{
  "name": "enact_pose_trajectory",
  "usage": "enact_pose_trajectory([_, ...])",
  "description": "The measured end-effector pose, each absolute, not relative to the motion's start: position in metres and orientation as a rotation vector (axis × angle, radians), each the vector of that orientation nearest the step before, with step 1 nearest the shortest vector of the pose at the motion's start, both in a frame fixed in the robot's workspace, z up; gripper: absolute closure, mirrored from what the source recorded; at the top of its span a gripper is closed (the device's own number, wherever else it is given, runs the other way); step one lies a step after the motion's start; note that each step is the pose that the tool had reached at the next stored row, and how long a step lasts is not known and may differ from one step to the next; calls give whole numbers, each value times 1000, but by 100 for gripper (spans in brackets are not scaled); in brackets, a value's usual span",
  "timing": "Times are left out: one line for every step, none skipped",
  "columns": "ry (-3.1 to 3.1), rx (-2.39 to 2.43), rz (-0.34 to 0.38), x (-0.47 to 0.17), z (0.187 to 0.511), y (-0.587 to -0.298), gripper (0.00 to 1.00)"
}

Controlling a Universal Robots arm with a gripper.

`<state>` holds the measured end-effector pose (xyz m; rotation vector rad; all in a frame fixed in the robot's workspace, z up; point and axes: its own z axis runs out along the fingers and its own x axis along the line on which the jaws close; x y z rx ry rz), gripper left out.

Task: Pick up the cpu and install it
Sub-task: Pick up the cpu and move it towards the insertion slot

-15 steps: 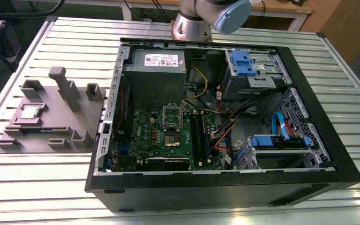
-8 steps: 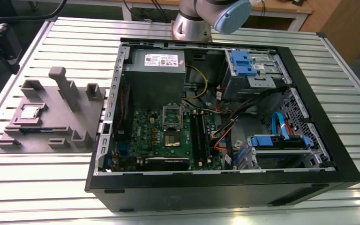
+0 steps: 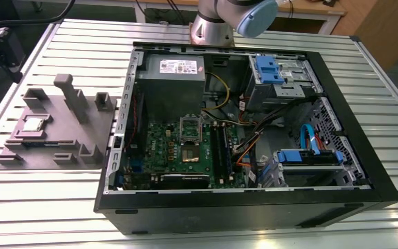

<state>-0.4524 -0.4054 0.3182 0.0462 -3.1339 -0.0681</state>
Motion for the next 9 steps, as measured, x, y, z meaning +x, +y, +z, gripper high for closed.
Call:
enact_pose_trajectory([-3134,46,-68,-452,317,-405,29])
enact_pose_trajectory([-3134,46,-68,-452,317,-405,29])
enact_pose_trajectory([-3134,46,-68,-452,316,-406,29])
enact_pose_trajectory([-3134,46,-68,-452,315,-406,29])
enact_pose_trajectory([-3134,46,-68,-452,314,-406,29])
enact_pose_trajectory([-3134,46,-68,-452,314,-406,29])
enact_pose_trajectory([-3134,46,-68,-452,313,-406,29])
enact_pose_trajectory([-3134,46,-68,-452,313,-406,29])
enact_pose_trajectory([-3134,46,-68,-452,312,-406,29])
